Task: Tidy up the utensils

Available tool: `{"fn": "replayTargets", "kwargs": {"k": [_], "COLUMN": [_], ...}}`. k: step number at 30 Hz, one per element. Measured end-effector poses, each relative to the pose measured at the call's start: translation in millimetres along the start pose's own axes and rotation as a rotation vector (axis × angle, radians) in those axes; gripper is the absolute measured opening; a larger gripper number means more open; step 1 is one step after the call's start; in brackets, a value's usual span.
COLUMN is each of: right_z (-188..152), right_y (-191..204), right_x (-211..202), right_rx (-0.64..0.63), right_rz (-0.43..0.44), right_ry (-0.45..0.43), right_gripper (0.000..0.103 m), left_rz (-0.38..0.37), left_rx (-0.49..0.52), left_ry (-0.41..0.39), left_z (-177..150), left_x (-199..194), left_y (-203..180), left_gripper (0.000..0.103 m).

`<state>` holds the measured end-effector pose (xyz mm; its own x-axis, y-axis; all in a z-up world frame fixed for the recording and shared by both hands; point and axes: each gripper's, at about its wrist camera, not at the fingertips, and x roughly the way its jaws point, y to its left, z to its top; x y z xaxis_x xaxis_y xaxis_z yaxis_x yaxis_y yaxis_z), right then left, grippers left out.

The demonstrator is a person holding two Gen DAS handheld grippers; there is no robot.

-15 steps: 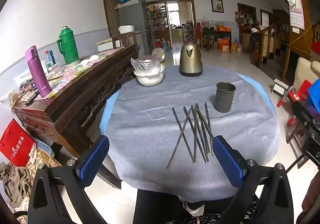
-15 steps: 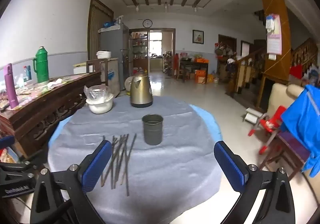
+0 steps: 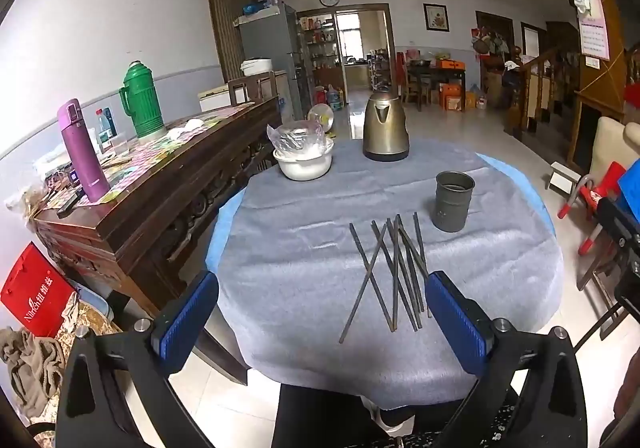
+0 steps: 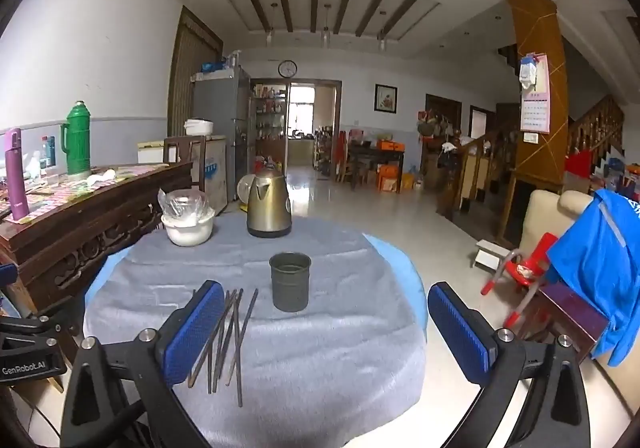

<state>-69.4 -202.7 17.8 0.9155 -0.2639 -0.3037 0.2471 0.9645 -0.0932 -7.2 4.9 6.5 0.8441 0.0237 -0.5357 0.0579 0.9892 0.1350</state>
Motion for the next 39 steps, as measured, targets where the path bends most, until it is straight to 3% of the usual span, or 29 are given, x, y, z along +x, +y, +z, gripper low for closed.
{"fn": "replayTargets", "kwargs": {"k": [39], "right_z": [-16.3], "right_y": [17.7], "right_x": [31.9], "right_rx": [-0.016], "right_rz": [0.030], "right_ry": [0.128], "right_gripper": [0.103], "left_rz": [-0.023], "left_rx": [0.015], "left_ry": [0.034], "left_z": [-7.1], "left_x": [16.6], "left_y": [-1.3], "left_gripper": [0.103]}}
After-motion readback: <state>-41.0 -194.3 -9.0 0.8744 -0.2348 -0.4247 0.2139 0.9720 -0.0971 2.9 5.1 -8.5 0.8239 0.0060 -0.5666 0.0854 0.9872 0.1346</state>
